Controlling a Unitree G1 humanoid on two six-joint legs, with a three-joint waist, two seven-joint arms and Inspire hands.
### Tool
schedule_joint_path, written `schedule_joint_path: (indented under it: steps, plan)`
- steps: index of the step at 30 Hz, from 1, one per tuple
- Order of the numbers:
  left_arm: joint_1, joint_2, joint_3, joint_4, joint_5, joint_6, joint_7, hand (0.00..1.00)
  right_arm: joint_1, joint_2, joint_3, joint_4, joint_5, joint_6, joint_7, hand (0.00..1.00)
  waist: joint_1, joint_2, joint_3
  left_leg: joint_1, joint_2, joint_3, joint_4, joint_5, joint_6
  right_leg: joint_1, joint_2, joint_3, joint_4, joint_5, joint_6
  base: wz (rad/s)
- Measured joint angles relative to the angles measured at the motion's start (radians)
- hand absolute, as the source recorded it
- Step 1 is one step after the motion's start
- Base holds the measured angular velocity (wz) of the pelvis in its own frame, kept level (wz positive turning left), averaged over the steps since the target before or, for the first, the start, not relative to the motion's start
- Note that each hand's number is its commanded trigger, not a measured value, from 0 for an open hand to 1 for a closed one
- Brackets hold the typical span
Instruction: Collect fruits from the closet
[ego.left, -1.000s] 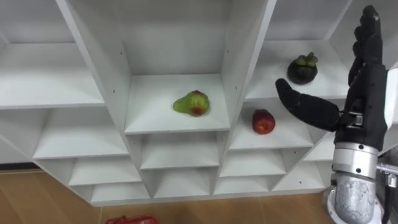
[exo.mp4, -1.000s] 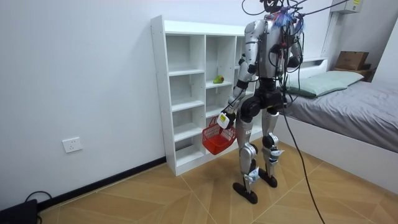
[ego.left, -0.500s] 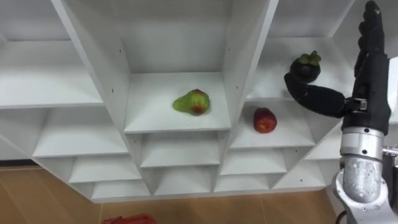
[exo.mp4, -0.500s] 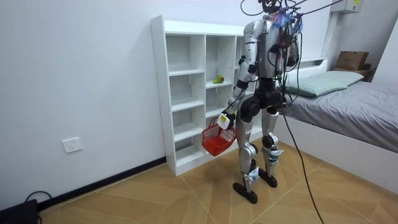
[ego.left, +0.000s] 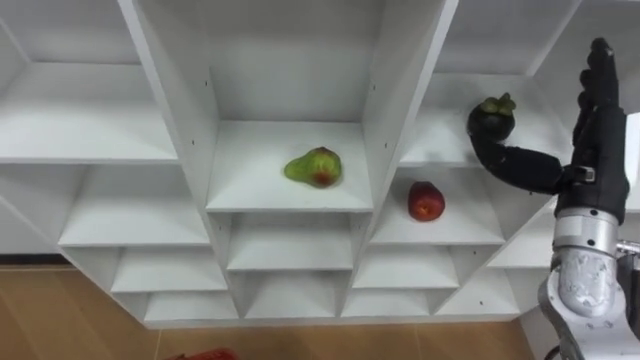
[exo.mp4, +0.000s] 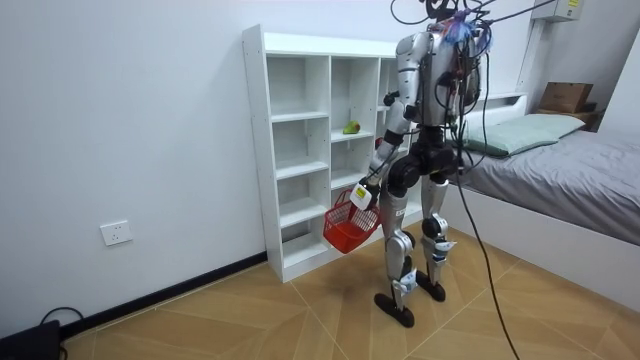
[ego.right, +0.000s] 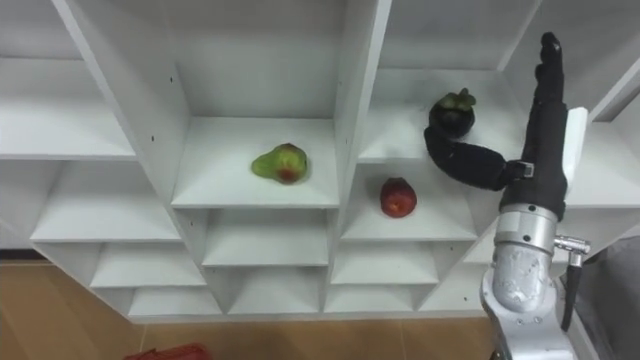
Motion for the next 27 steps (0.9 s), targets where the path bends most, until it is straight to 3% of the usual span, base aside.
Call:
schedule_joint_path:
  steps: [12, 19, 27]
  plan:
    - [-0.003, -0.011, 0.022, -0.015, 0.039, 0.019, -0.001, 1.00, -0.055, -0.006, -0.033, 0.053, 0.022, 0.000, 0.024, 0.00, 0.003, 0.007, 0.0010, -0.011, 0.000, -0.014, 0.000, 0.000, 0.000, -0.004, -0.001, -0.021, -0.001, 0.000, 0.000, 0.03]
    - [-0.006, -0.018, 0.040, -0.031, 0.057, 0.039, -0.002, 1.00, -0.061, -0.007, -0.032, 0.087, 0.022, 0.039, 0.069, 0.00, 0.024, 0.008, -0.0001, -0.014, 0.000, -0.017, 0.004, 0.000, 0.000, -0.004, -0.002, -0.025, -0.001, 0.000, 0.000, 0.00]
    - [-0.005, -0.022, 0.058, -0.032, 0.083, 0.040, -0.002, 1.00, -0.087, -0.009, -0.032, 0.088, 0.018, 0.042, 0.100, 0.00, 0.027, 0.009, -0.0020, -0.020, 0.000, -0.026, 0.014, 0.000, 0.000, -0.003, -0.003, -0.030, -0.001, 0.000, -0.001, 0.03]
